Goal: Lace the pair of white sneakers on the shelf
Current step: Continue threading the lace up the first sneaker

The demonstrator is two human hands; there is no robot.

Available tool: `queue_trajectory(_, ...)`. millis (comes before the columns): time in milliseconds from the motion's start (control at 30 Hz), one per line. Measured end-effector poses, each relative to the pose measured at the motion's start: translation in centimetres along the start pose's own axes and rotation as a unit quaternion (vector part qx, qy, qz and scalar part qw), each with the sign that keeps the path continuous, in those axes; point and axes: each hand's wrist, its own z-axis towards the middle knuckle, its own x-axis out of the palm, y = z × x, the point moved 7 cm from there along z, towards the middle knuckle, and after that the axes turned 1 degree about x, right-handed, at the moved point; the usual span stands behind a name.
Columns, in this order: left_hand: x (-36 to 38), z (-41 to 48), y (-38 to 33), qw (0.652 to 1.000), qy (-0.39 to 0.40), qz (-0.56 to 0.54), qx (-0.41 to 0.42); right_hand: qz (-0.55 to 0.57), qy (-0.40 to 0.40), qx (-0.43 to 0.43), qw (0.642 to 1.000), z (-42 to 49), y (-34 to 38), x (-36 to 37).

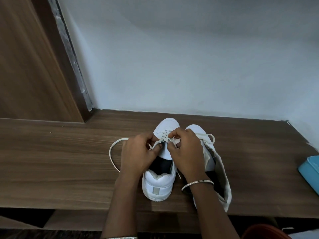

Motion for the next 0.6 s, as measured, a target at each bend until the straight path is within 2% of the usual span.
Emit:
queue_trajectory(233, -0.1, 0.0, 0.1, 0.999, -0.016, -0.049, 0.007, -0.071, -0.03, -0.056, 0.995, -0.5, 1.1, 0.6)
queue_trajectory(400, 1.1, 0.0, -1.9, 0.997, -0.001, 0.003, 0.084, -0.028, -0.03, 0.028, 0.999, 0.0, -0.5, 0.0)
queue_trajectory(600, 1.6, 0.4, -2.1, 0.993, -0.019, 0.102, 0.055, 0.027, 0.026, 0.104, 0.994, 0.6, -1.9, -1.0)
